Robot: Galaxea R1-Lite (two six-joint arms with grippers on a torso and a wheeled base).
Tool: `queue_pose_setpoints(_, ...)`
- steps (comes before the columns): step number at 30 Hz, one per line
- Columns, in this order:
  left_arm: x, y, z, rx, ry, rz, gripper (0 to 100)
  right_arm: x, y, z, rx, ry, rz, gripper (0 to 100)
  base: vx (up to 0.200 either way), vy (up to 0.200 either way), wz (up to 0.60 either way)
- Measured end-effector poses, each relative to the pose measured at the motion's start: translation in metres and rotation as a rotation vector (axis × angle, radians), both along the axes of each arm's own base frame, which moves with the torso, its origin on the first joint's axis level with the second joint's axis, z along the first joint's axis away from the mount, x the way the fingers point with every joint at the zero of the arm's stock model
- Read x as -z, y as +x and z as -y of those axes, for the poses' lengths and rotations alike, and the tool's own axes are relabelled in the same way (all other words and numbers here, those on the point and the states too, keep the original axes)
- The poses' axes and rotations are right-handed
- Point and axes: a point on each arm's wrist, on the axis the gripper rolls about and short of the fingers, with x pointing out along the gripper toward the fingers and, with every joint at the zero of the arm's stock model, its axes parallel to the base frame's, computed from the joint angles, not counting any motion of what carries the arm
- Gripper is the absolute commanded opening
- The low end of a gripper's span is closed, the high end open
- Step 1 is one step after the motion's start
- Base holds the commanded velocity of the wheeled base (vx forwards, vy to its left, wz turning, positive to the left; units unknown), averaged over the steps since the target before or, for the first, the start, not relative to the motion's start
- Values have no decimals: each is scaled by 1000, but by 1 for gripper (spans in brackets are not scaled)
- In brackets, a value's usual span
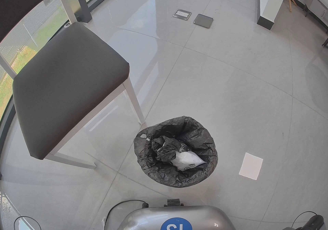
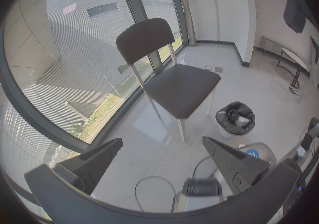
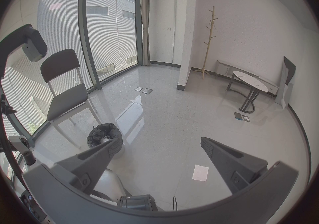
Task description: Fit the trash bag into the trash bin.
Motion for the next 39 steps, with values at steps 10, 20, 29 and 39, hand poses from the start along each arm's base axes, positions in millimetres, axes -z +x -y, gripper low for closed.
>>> queue_pose_setpoints(10,11,-41,21,-91,-19,1,100,19,-15,-19,79,4,-98,100,0,0,0)
queue_pose_setpoints(20,11,-13,22,-32,-32,135,100,16,33,-23,32,5,88,100,0,0,0)
queue_pose_setpoints(29,27,53,18,-1,-36,280,100,46,88,-26,-25,-4,179,100,0,0,0)
queue_pose_setpoints(39,83,118,18,68,-66,374,100,88,117,-26,36,-62,136,100,0,0,0)
